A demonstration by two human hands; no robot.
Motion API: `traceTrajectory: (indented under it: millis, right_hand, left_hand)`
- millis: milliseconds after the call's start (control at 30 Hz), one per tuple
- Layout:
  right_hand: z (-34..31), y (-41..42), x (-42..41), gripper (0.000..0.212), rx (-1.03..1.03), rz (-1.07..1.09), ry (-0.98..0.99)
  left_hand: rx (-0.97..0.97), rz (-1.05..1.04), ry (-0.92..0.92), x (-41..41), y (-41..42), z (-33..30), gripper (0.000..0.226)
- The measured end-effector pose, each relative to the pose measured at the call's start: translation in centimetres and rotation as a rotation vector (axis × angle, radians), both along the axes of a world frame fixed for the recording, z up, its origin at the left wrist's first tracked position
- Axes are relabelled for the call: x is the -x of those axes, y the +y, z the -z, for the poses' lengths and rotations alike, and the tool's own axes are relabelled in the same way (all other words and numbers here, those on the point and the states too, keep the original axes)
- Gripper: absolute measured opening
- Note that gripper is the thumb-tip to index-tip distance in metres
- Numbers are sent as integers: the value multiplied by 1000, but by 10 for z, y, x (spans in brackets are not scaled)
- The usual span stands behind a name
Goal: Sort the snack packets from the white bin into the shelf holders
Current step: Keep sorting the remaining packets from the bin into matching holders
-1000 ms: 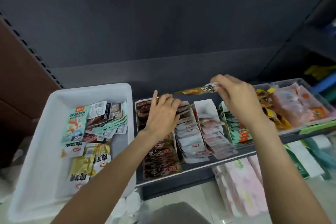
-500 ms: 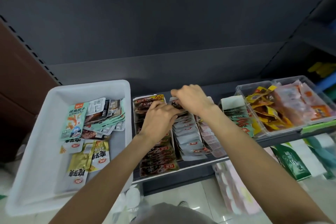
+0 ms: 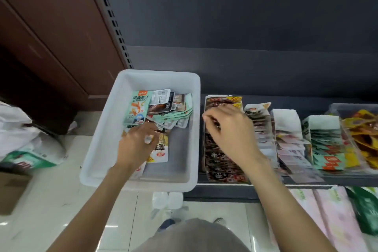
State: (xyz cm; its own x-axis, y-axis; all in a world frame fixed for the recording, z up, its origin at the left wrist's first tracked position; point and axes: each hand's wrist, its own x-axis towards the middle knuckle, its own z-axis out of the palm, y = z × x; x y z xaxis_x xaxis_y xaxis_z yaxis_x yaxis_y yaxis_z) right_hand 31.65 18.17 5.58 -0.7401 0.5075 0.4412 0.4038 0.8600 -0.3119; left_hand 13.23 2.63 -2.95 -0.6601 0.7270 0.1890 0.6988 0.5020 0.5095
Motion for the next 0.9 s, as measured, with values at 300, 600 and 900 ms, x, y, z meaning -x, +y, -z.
traceTrajectory:
  millis: [300, 600, 900]
  right_hand:
    - [105, -61, 120, 23, 249, -265, -705]
    - [125, -62, 128, 38, 262, -250, -783]
    - [77, -63, 110, 56, 341, -289, -274]
  left_hand:
    - [869, 82, -35, 32, -15, 36, 84]
    - [953, 237, 239, 30, -12, 34, 59]
    - [524, 221, 272, 57, -36, -20, 27]
